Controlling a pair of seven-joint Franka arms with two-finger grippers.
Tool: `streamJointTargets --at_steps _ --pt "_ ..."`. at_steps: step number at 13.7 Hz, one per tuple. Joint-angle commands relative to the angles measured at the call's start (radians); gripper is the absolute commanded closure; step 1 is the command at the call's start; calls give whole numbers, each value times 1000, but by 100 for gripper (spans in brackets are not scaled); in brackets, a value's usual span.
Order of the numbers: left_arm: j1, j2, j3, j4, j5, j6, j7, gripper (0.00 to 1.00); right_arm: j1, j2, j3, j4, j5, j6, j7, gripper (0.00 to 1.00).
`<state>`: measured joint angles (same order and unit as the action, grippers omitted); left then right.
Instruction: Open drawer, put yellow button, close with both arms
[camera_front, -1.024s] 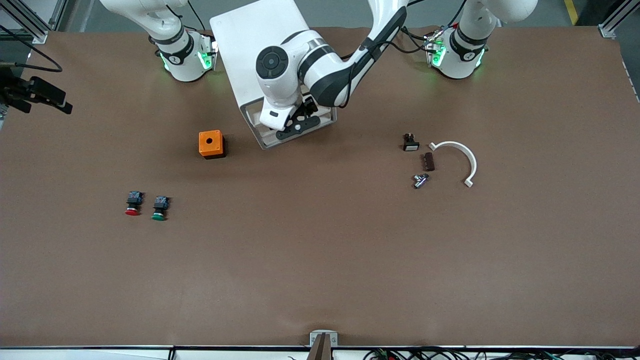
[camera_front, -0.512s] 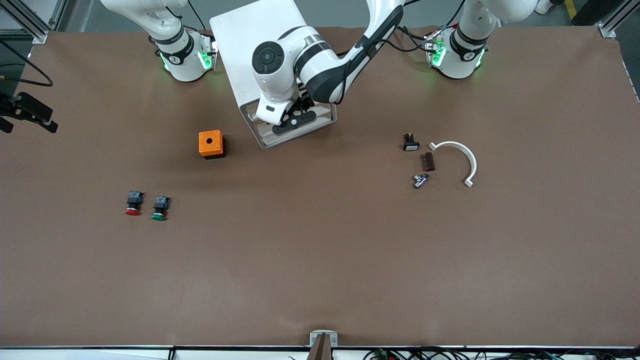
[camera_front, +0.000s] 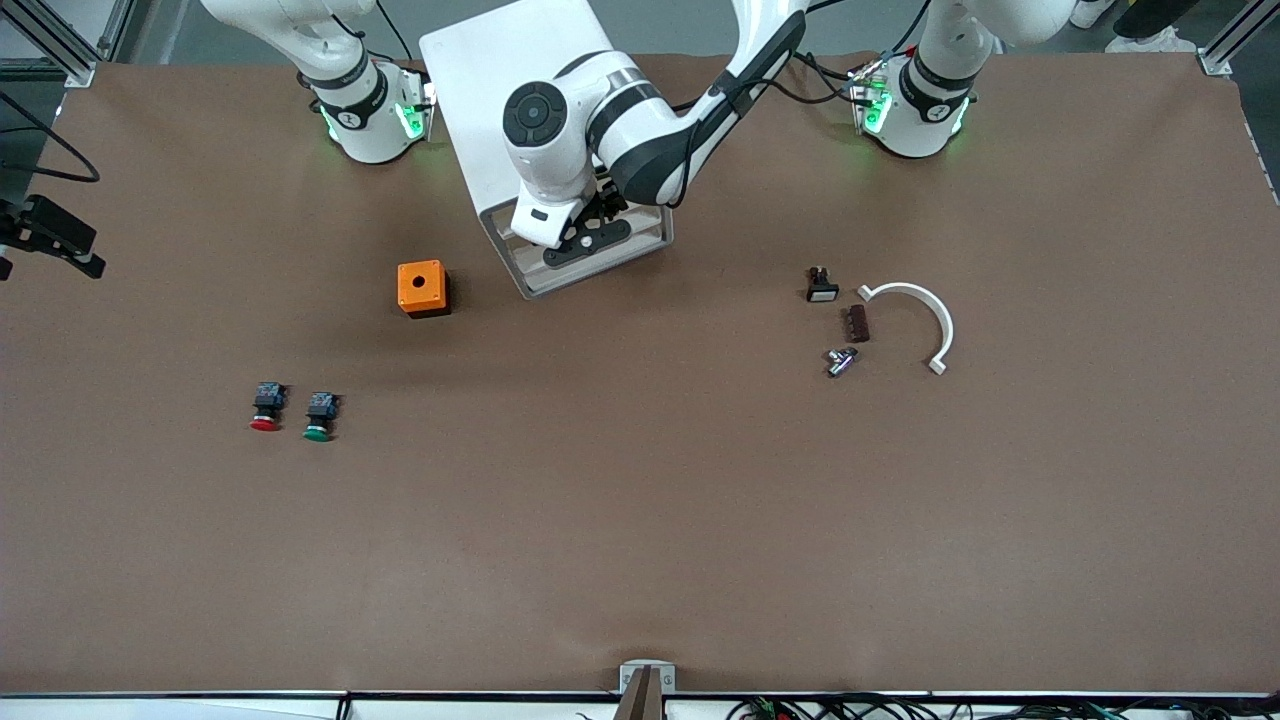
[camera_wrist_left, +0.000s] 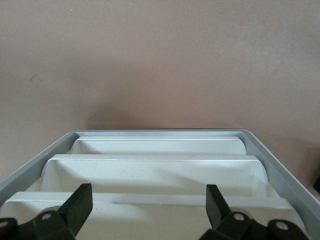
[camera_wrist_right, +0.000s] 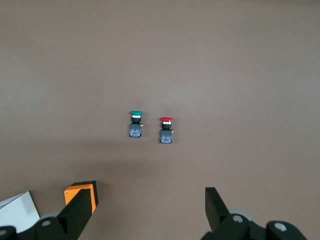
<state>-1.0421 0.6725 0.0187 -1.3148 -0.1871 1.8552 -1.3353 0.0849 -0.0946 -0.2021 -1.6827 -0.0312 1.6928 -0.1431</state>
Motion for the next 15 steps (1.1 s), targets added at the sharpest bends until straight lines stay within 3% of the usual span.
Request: streamJointTargets --at_steps 1,8,12,15 --pt "69 -42 -16 -21 9 -25 21 0 -7 16 20 46 -16 -15 2 0" --pt "336 -114 -11 -20 17 -27 179 0 -4 16 24 77 -1 -67 46 0" --pt "447 -151 -11 -20 148 -27 205 0 41 21 26 77 -9 -61 137 0" --pt "539 -197 -11 -20 169 -42 214 0 42 21 26 77 -1 -58 139 0"
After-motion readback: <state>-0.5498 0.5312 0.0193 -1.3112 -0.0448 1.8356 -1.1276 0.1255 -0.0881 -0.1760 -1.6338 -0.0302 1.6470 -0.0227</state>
